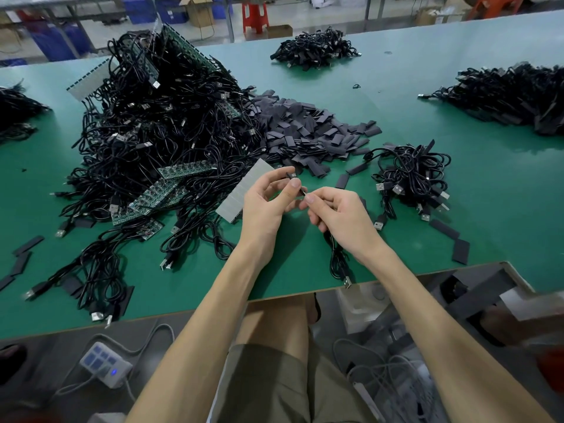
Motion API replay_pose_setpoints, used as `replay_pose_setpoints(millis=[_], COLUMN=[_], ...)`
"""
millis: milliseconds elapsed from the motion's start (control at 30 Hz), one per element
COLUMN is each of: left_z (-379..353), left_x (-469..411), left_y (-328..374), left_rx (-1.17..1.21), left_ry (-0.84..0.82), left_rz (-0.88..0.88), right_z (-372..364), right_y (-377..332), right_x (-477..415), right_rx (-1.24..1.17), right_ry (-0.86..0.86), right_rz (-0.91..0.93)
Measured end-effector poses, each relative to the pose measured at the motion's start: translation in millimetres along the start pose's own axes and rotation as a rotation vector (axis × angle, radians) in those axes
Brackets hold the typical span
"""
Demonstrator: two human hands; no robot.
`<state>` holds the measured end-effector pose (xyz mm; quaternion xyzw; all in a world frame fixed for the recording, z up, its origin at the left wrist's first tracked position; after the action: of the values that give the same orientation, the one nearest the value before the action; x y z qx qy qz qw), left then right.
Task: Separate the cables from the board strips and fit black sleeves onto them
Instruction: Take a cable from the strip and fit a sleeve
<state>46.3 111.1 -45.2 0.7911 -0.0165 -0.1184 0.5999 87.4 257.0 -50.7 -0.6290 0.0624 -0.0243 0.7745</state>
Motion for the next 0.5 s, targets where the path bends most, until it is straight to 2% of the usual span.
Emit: replay_pose_setpoints(millis=[233,400,500], left_z=[0.7,-0.7,-0.2], left_x=[-0.9,0.6,1.6], left_y=[-2.3,-4.2,-1.0], left_rx=[0.002,-0.104,-0.073], left_ry=[0.074,0.012,-0.006], left_rz=[0.022,-0.010,-0.019], right_z=[-1.1,-1.2,-1.1], right_y=[-2.0,-4.0,-4.5], right_x=[1.3,1.2,1.0], right_rx=[-0.009,-0.012,-0.028], right_ry=[0.028,0.034,0.053], right_rz=[-0.010,-0.015,-0.026])
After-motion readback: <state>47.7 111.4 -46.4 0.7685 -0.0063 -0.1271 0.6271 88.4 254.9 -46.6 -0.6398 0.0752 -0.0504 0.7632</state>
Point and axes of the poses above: each hand's wrist, its own x-axis away from the middle knuckle, its own z-axis out of the back of the hand, y = z × x, the point moved 1 cm from there along -x, towards the middle knuckle, and after that the axes turned 6 degrees about -z, right-handed, at the moved point
